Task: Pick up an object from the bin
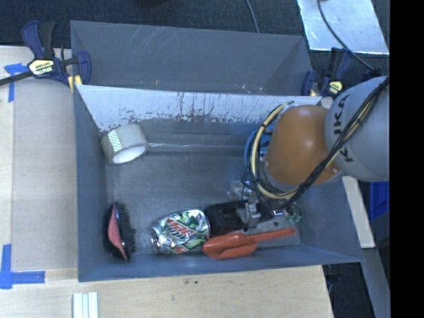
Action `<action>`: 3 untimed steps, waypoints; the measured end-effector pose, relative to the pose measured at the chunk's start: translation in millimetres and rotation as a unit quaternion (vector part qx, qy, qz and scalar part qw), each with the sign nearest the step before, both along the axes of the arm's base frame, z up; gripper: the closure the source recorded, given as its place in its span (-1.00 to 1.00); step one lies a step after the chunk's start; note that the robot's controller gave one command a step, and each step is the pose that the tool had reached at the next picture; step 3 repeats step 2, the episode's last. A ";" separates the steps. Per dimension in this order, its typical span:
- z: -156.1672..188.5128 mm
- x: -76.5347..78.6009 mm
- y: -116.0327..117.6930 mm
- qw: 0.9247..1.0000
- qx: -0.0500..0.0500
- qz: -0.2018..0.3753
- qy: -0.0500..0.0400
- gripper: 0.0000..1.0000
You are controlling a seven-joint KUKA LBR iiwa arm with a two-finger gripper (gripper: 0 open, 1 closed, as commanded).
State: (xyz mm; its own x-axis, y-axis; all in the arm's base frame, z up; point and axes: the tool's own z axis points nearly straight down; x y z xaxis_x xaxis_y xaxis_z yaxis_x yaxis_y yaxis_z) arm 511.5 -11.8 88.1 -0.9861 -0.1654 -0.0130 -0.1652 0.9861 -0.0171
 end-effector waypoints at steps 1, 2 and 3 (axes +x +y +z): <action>11.8 0.2 0.0 1.000 -0.001 -0.002 -0.002 1.00; 4.2 3.8 -0.4 1.000 -0.002 -0.011 0.006 1.00; 4.2 3.8 -0.4 1.000 -0.002 -0.011 0.006 1.00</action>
Offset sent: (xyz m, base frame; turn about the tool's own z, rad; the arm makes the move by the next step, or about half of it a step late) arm 0.0022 -0.0008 -0.0015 0.0238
